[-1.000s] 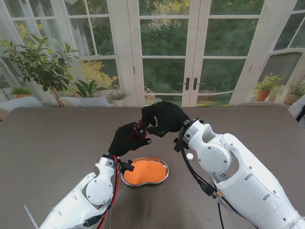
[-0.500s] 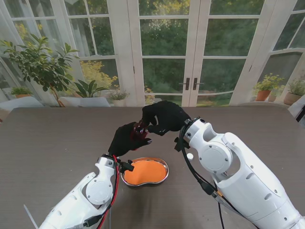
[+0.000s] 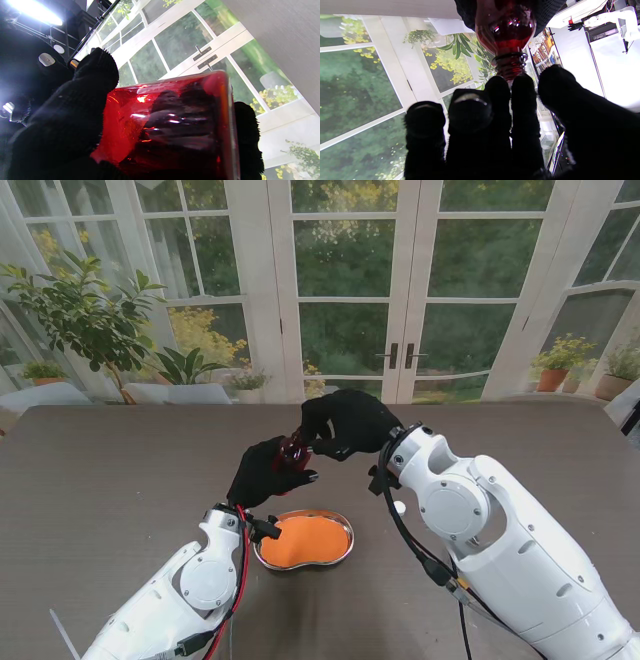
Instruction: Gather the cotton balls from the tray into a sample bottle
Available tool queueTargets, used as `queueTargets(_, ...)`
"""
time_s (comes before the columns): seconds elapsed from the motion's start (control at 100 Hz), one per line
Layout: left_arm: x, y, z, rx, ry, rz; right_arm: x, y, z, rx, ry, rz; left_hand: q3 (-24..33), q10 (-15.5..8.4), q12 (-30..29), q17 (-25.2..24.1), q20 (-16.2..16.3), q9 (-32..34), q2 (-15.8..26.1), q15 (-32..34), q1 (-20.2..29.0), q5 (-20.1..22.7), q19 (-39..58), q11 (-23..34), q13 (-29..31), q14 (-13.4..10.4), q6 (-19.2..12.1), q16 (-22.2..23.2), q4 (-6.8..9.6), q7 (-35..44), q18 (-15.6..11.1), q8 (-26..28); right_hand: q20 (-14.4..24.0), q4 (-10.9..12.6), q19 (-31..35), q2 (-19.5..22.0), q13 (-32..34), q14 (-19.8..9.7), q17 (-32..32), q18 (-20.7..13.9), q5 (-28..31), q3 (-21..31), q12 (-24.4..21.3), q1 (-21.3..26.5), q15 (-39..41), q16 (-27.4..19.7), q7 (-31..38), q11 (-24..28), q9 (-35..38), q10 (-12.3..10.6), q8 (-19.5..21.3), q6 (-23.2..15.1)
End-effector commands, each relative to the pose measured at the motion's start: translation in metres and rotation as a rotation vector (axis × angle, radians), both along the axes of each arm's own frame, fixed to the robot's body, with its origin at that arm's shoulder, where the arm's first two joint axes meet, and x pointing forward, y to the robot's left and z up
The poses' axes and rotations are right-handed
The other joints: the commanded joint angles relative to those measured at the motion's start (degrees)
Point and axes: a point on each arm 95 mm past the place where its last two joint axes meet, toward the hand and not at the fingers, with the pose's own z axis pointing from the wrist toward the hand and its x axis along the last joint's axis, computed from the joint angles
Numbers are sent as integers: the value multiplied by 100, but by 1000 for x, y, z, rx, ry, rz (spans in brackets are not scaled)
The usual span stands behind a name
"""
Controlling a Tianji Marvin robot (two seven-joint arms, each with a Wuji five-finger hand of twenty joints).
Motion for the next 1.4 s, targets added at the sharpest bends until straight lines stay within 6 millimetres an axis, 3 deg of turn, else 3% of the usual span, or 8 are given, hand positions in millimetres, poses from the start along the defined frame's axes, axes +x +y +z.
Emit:
queueTargets(0.0,0,-3,1,1,-1,-15,0,2,-2,-14,5,7,894,-658,-12,-204,-20,400,1115,112,906,712,31,29,24,-18,-1427,49,63,512,-227,104,140,18,26,72,198,-4,-34,-67,-215,1,-35,-151,24,53,-50,-9,-64,-58,-140,72)
queueTargets(0.55,0,-3,2,1,-3,-18,1,7,-1,-106,-62,25,890,-660,2,-192,-21,389,1109,114,918,715,38,24,23,-22,-1424,50,69,511,-238,99,144,25,-11,75,197,-37,-75,-98,-347,-9,-52,-215,-85,24,-246,-39,-222,-68,-182,66)
queueTargets(0.86,1,-4,2,-2,-4,-17,-2,7,3,-123,-79,39,892,-659,6,-193,-23,398,1112,117,913,718,37,23,31,-27,-1431,50,67,514,-237,100,144,7,-57,-14,174,-58,-135,-132,-421,32,-46,-170,-184,6,-254,-53,-334,-85,-124,-168)
queueTargets(1.39,1,-4,3,-7,-6,-18,-5,5,8,-67,-7,75,886,-654,-1,-193,-25,394,1117,115,906,712,38,16,30,-15,-1430,49,63,510,-237,105,241,-26,-197,-196,-116,36,-433,-27,-538,-42,-70,-188,-211,82,-718,-182,-664,-2,-54,-1032)
